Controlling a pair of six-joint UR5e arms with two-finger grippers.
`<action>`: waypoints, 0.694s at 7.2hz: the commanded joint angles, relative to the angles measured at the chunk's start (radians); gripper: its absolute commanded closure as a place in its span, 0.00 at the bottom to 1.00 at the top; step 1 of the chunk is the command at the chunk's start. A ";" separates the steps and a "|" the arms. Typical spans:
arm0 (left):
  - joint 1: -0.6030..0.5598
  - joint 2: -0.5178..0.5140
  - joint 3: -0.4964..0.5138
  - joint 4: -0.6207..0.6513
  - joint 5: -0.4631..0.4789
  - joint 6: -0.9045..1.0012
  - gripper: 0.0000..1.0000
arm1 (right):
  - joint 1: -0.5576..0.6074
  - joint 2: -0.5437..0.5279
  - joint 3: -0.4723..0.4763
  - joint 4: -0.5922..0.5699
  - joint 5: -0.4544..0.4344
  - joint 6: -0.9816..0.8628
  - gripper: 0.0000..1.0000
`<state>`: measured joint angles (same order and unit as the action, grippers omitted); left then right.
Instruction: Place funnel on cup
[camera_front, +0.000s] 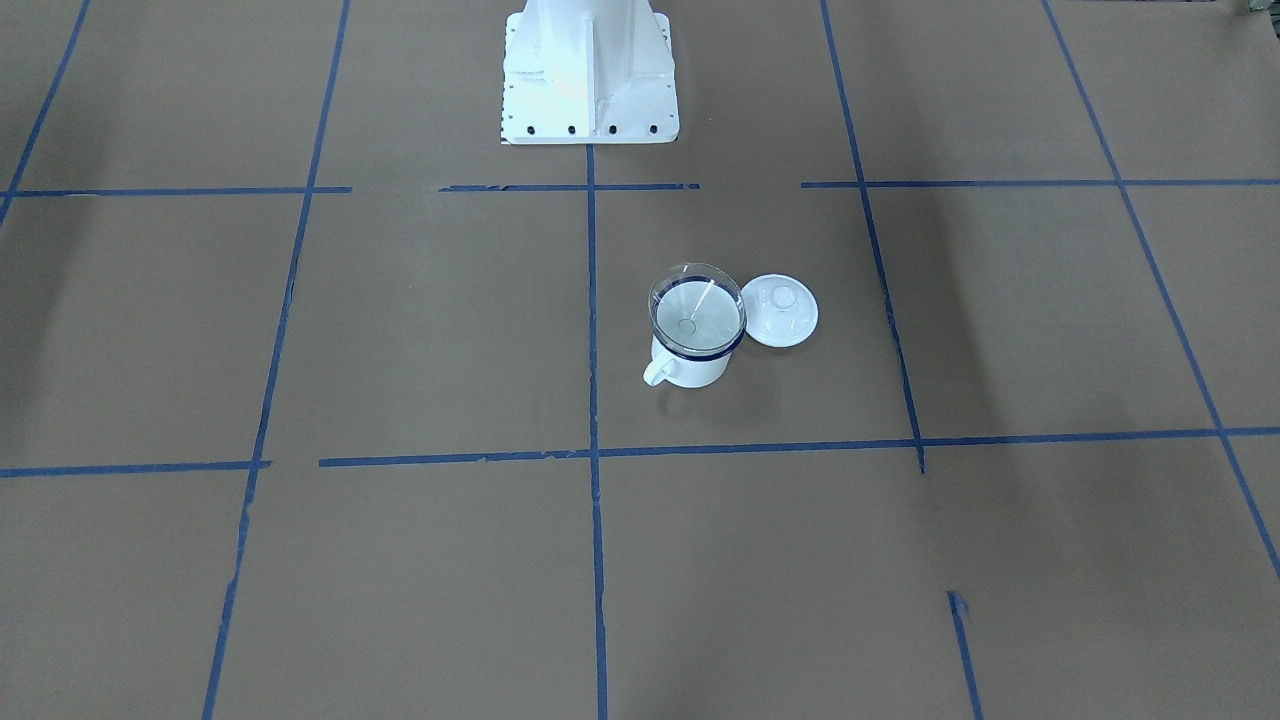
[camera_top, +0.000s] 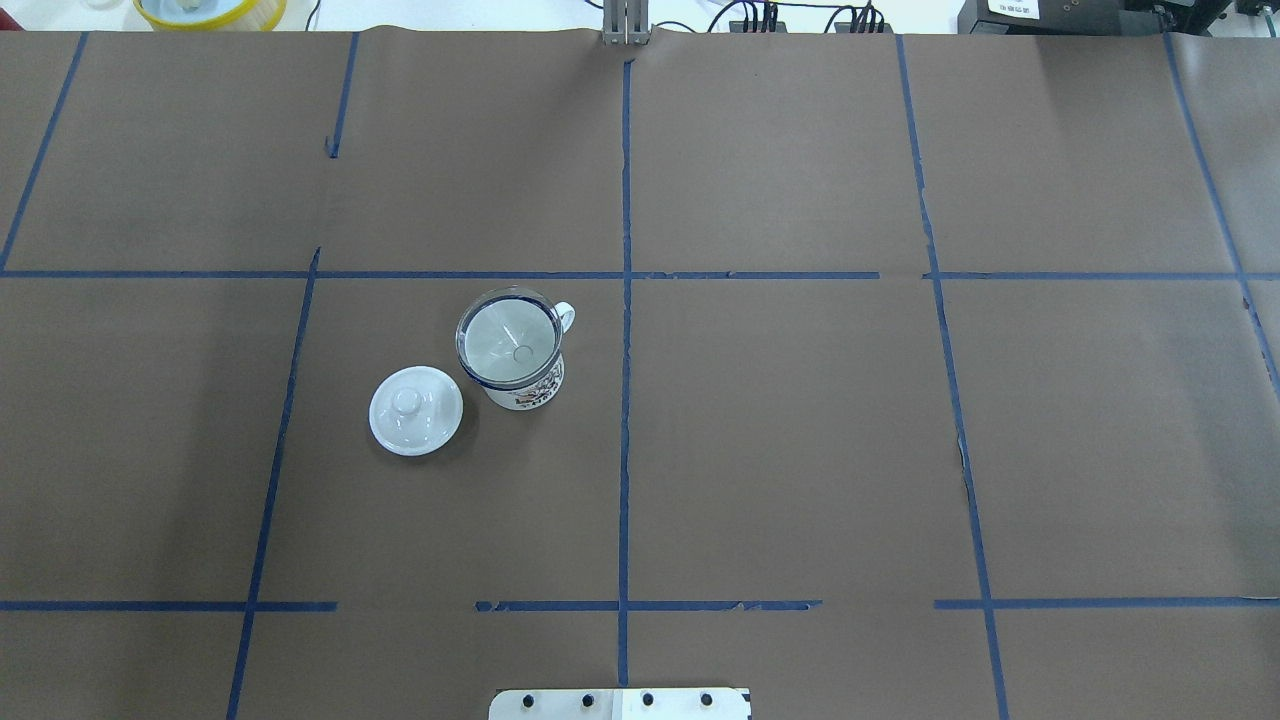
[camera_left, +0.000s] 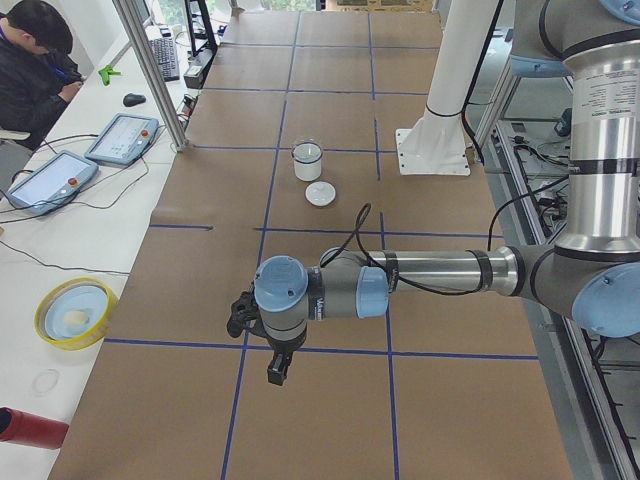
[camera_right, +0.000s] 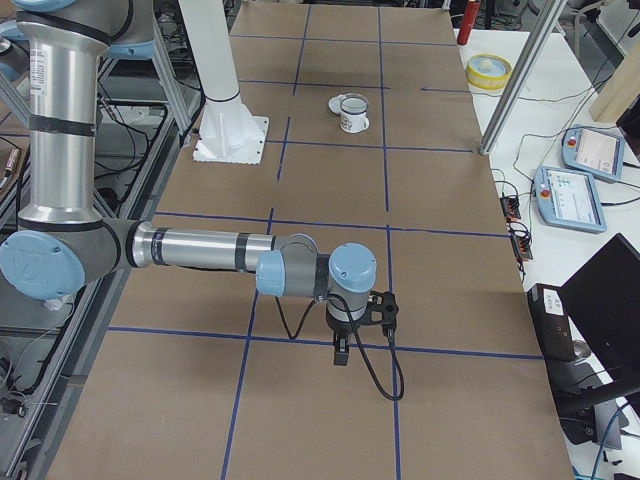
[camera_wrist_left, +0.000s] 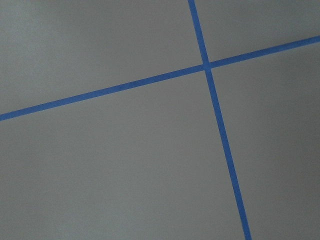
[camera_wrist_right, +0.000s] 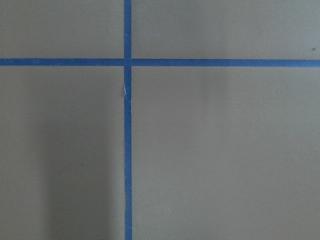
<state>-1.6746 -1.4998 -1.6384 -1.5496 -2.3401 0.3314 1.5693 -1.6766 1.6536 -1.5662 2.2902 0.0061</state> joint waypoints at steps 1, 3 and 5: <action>0.003 -0.008 -0.009 0.000 0.002 -0.148 0.00 | 0.000 0.000 0.000 0.000 0.000 0.000 0.00; 0.001 -0.004 -0.034 -0.004 0.001 -0.155 0.00 | 0.000 0.000 0.000 0.000 0.000 0.000 0.00; 0.003 -0.007 -0.037 -0.007 -0.004 -0.155 0.00 | 0.000 0.000 0.000 0.000 0.000 0.000 0.00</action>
<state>-1.6725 -1.5051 -1.6710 -1.5548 -2.3413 0.1784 1.5693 -1.6767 1.6536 -1.5662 2.2902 0.0061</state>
